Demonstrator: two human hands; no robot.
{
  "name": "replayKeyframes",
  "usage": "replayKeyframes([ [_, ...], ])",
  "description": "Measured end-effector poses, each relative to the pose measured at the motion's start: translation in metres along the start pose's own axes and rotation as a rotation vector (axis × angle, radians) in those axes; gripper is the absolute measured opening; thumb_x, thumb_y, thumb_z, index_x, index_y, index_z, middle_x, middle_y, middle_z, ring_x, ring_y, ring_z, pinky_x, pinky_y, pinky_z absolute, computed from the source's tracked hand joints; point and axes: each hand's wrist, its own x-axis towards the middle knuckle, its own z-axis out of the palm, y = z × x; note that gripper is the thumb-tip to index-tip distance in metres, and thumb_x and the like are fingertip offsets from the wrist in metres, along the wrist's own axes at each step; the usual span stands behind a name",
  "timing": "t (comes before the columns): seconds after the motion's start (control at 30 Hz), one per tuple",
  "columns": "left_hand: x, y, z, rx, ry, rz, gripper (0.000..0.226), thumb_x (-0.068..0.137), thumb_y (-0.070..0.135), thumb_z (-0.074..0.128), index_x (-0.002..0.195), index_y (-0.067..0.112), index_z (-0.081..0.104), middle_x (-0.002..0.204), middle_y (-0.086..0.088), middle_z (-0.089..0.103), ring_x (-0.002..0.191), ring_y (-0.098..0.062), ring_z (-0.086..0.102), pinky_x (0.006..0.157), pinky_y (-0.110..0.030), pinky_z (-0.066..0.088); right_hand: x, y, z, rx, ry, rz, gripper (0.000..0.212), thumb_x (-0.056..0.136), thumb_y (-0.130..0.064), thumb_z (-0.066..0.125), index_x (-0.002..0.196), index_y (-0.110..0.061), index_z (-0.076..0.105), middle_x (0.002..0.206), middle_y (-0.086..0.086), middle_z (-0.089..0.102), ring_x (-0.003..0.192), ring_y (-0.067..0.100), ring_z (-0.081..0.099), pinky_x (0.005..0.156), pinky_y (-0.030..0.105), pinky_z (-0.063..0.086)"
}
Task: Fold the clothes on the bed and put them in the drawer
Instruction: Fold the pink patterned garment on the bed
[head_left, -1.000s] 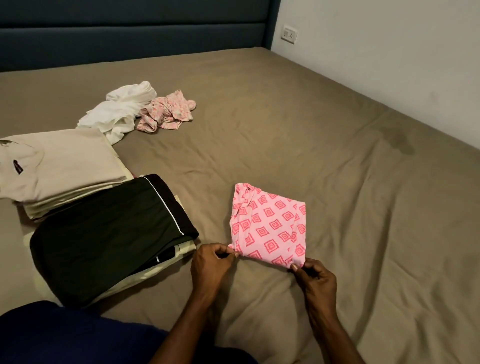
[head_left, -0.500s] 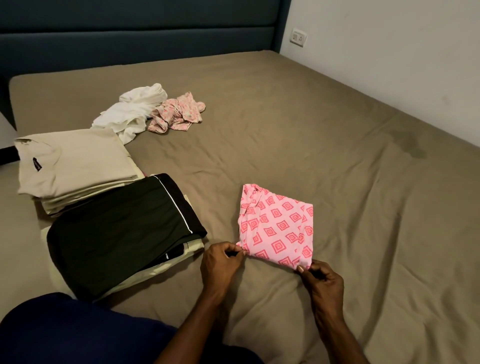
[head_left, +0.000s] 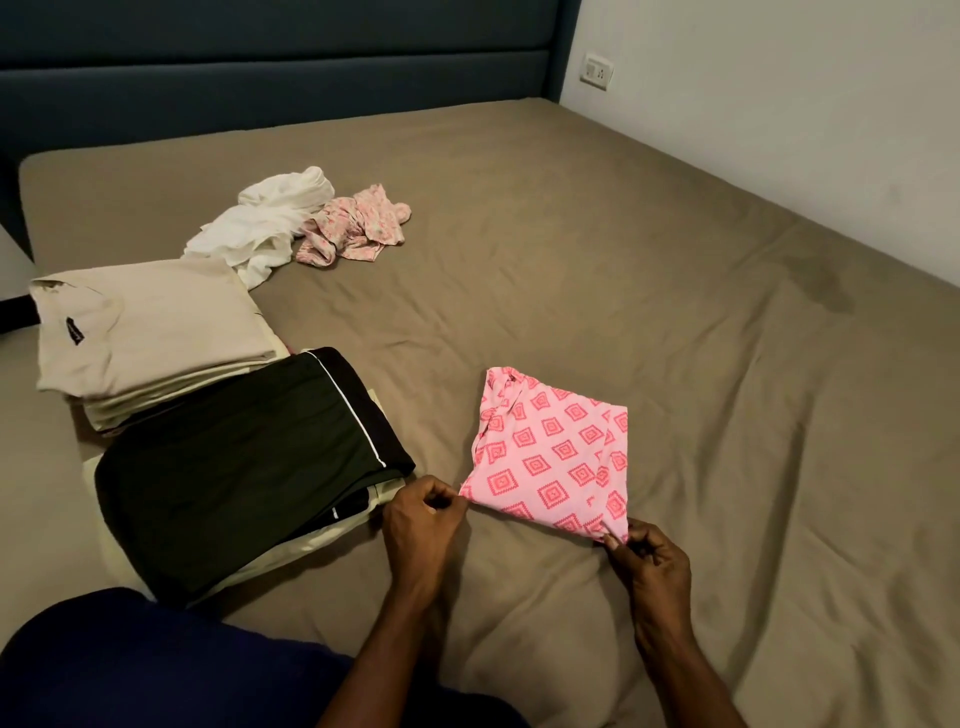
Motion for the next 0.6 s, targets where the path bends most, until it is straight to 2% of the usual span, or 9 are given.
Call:
replayKeyframes([
  [0.1, 0.002, -0.001, 0.002, -0.045, 0.018, 0.023, 0.017, 0.082, 0.015, 0.082, 0.073, 0.02, 0.069, 0.071, 0.008, 0.069, 0.07, -0.01, 0.066, 0.069, -0.03, 0.058, -0.003, -0.003, 0.002, 0.015, 0.013, 0.004, 0.012, 0.083, 0.015, 0.072, 0.084, 0.004, 0.068, 0.101, 0.018, 0.076, 0.093, 0.024, 0.069, 0.091, 0.046, 0.052],
  [0.17, 0.0, 0.0, 0.001, -0.054, -0.029, 0.012, 0.016, 0.082, 0.013, 0.082, 0.074, 0.018, 0.069, 0.071, 0.007, 0.069, 0.069, -0.01, 0.067, 0.065, -0.025, 0.053, -0.006, -0.006, 0.003, -0.012, 0.008, -0.016, 0.011, 0.083, 0.013, 0.073, 0.085, 0.002, 0.07, 0.099, 0.016, 0.077, 0.09, 0.023, 0.069, 0.088, 0.043, 0.052],
  [0.23, 0.003, -0.001, 0.002, -0.03, -0.1, 0.013, 0.016, 0.081, 0.011, 0.082, 0.074, 0.016, 0.069, 0.071, 0.007, 0.069, 0.069, -0.009, 0.066, 0.064, -0.022, 0.05, -0.004, -0.009, 0.002, -0.056, -0.014, -0.017, 0.01, 0.085, 0.007, 0.076, 0.088, -0.003, 0.075, 0.096, 0.015, 0.077, 0.086, 0.024, 0.07, 0.083, 0.041, 0.052],
  [0.3, 0.005, -0.003, 0.001, 0.016, -0.129, 0.023, 0.016, 0.081, 0.012, 0.083, 0.078, 0.018, 0.069, 0.074, 0.009, 0.07, 0.071, -0.007, 0.066, 0.066, -0.023, 0.053, -0.002, -0.015, 0.001, -0.069, -0.013, 0.01, 0.008, 0.088, -0.003, 0.076, 0.094, -0.008, 0.077, 0.093, 0.014, 0.078, 0.086, 0.03, 0.072, 0.081, 0.044, 0.055],
  [0.37, 0.004, -0.001, 0.001, 0.052, -0.107, 0.045, 0.02, 0.082, 0.016, 0.083, 0.086, 0.023, 0.066, 0.082, 0.011, 0.069, 0.077, -0.004, 0.065, 0.069, -0.021, 0.053, 0.004, -0.025, 0.005, -0.122, 0.07, -0.042, 0.009, 0.088, -0.007, 0.077, 0.096, -0.013, 0.075, 0.092, 0.011, 0.078, 0.085, 0.03, 0.074, 0.078, 0.043, 0.058],
  [0.47, 0.003, 0.008, 0.008, 0.087, 0.002, 0.172, 0.026, 0.085, 0.017, 0.08, 0.096, 0.028, 0.06, 0.093, 0.01, 0.065, 0.083, -0.005, 0.062, 0.072, -0.022, 0.05, 0.031, -0.04, 0.017, -0.366, 0.241, -0.265, 0.02, 0.086, -0.002, 0.074, 0.098, -0.017, 0.072, 0.096, 0.001, 0.072, 0.083, 0.017, 0.07, 0.075, 0.036, 0.058],
  [0.5, 0.005, 0.014, 0.009, 0.093, 0.025, 0.21, 0.024, 0.087, 0.018, 0.078, 0.098, 0.028, 0.059, 0.096, 0.009, 0.064, 0.085, -0.008, 0.063, 0.073, -0.024, 0.051, 0.043, -0.045, 0.022, -0.393, 0.249, -0.285, 0.017, 0.087, -0.003, 0.074, 0.098, -0.017, 0.073, 0.097, 0.0, 0.07, 0.083, 0.016, 0.068, 0.075, 0.036, 0.057],
  [0.6, 0.028, 0.033, 0.029, 0.16, 0.046, 0.318, 0.017, 0.091, 0.027, 0.073, 0.104, 0.023, 0.063, 0.101, 0.007, 0.064, 0.088, -0.012, 0.065, 0.074, -0.031, 0.055, 0.092, -0.05, 0.033, -0.417, 0.217, -0.18, 0.008, 0.091, -0.019, 0.075, 0.1, -0.019, 0.075, 0.098, -0.002, 0.07, 0.087, 0.017, 0.068, 0.079, 0.037, 0.056],
])
